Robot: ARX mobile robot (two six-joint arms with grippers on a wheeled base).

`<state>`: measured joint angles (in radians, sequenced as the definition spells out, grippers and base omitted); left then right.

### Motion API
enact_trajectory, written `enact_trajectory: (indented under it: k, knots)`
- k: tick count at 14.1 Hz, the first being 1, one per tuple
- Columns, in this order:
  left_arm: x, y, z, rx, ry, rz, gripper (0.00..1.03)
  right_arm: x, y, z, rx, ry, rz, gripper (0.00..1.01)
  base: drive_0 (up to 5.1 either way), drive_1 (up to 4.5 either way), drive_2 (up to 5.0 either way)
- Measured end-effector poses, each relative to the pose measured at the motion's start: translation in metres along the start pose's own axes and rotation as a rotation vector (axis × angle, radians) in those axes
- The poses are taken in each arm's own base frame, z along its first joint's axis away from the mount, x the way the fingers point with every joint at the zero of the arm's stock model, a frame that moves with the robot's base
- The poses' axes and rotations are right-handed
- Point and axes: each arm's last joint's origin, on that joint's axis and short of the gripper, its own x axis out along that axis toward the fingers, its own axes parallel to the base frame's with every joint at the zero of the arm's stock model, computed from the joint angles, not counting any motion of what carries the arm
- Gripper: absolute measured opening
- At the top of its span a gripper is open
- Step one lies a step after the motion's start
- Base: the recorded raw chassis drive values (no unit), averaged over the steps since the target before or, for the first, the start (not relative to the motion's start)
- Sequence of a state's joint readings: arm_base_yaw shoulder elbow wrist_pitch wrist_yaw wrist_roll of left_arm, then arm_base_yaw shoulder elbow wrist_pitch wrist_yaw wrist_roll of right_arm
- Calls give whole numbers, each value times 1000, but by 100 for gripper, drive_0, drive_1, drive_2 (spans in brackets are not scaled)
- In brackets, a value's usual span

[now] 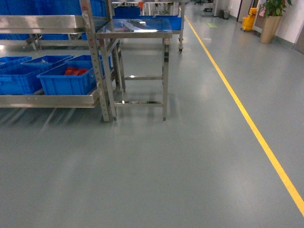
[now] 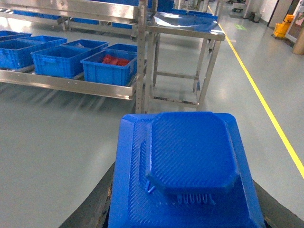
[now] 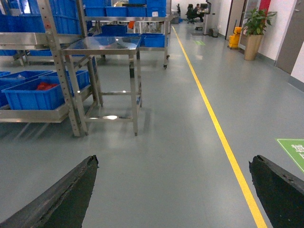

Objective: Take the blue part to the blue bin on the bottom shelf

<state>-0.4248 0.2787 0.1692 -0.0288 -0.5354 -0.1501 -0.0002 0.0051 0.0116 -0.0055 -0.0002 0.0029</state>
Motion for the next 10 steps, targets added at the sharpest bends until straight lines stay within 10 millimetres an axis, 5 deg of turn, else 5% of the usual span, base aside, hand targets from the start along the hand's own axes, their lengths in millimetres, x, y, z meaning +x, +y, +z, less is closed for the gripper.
enact_trajectory:
  k: [10]
  knots:
    - [0, 0, 0, -1, -1, 1, 43, 0, 0, 0, 0, 0, 0, 98, -7, 400, -415]
